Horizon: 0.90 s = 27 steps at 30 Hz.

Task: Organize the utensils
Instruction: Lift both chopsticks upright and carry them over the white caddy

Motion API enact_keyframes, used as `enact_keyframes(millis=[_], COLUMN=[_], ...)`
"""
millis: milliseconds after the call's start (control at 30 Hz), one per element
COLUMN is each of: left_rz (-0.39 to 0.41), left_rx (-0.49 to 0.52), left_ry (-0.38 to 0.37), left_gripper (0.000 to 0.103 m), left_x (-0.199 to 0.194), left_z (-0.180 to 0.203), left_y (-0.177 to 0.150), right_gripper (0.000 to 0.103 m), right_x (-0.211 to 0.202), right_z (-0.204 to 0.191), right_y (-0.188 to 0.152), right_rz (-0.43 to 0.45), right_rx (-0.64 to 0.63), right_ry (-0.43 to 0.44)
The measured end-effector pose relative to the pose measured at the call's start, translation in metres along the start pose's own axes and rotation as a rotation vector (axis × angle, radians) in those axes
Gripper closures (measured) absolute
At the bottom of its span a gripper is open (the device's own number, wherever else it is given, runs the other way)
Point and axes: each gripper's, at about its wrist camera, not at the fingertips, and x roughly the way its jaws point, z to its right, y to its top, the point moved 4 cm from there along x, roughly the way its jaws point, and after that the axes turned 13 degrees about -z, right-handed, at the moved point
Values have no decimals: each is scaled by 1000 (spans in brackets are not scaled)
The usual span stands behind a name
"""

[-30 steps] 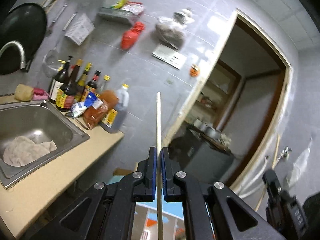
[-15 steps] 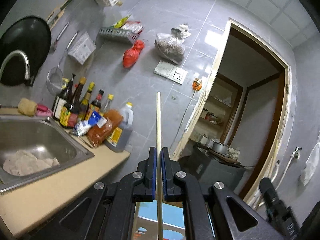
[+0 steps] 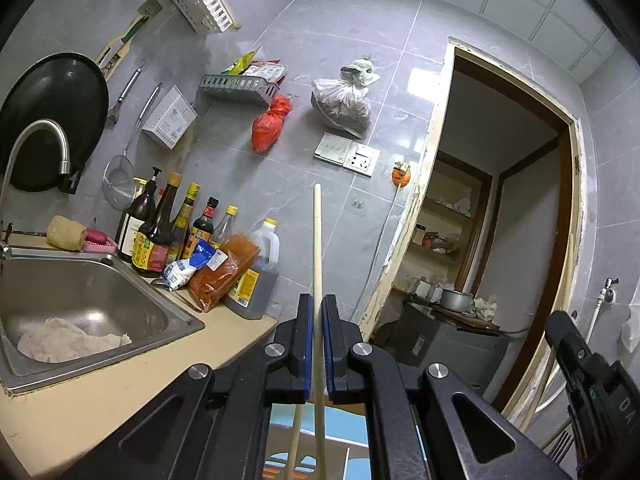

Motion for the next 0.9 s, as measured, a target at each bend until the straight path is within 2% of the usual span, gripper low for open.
enact_keyframes(millis=[267, 467, 900], left_rz=[7, -18, -40], left_rx=[60, 103, 136], left_ry=[-1, 9, 14], left_gripper=[98, 98, 98], left_x=[0, 2, 1], left_z=[7, 9, 9], left_y=[-9, -17, -24], right_gripper=[98, 98, 98], right_x=[1, -1, -3], right_z=[-9, -7, -2], right_y=[0, 0, 3], right_rz=[-3, -10, -29], right_rx=[-64, -84, -101], right_ry=[-1, -25, -51])
